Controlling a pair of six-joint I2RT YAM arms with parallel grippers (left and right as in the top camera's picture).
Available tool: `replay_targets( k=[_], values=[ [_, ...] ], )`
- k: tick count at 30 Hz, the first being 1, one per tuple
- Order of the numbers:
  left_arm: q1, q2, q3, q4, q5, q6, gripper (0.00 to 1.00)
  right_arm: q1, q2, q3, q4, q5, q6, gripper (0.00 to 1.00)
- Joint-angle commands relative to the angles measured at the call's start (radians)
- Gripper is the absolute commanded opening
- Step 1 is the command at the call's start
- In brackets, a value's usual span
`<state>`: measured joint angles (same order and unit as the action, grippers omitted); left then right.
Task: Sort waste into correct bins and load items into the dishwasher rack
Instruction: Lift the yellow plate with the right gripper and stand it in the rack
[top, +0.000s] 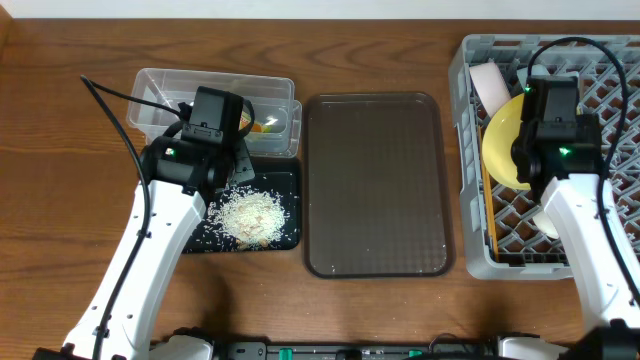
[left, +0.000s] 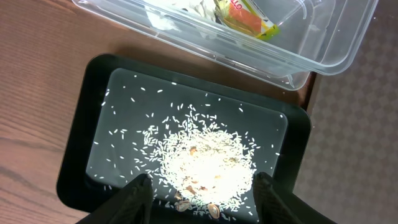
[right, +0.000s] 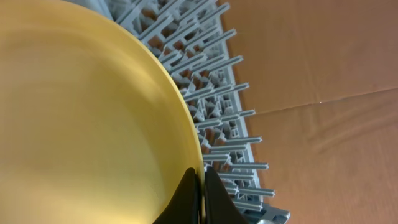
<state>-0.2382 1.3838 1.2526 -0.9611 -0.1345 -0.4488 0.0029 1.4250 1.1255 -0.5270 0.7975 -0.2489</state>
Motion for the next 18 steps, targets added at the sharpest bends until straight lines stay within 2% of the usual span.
replay_targets(
  k=[1, 8, 18],
  values=[
    [0.002, 0.003, 0.005, 0.001, -0.008, -0.006, 0.55, -0.018, -0.078, 0.005, 0.028, 0.041, -0.018, 0.01],
    [0.002, 0.003, 0.005, 0.002, -0.008, -0.006, 0.55, -0.019, -0.119, 0.005, 0.057, 0.048, -0.179, 0.01],
    [0.002, 0.003, 0.005, 0.002, -0.008, -0.006, 0.55, -0.019, -0.061, 0.004, -0.034, 0.02, -0.141, 0.01]
  ],
)
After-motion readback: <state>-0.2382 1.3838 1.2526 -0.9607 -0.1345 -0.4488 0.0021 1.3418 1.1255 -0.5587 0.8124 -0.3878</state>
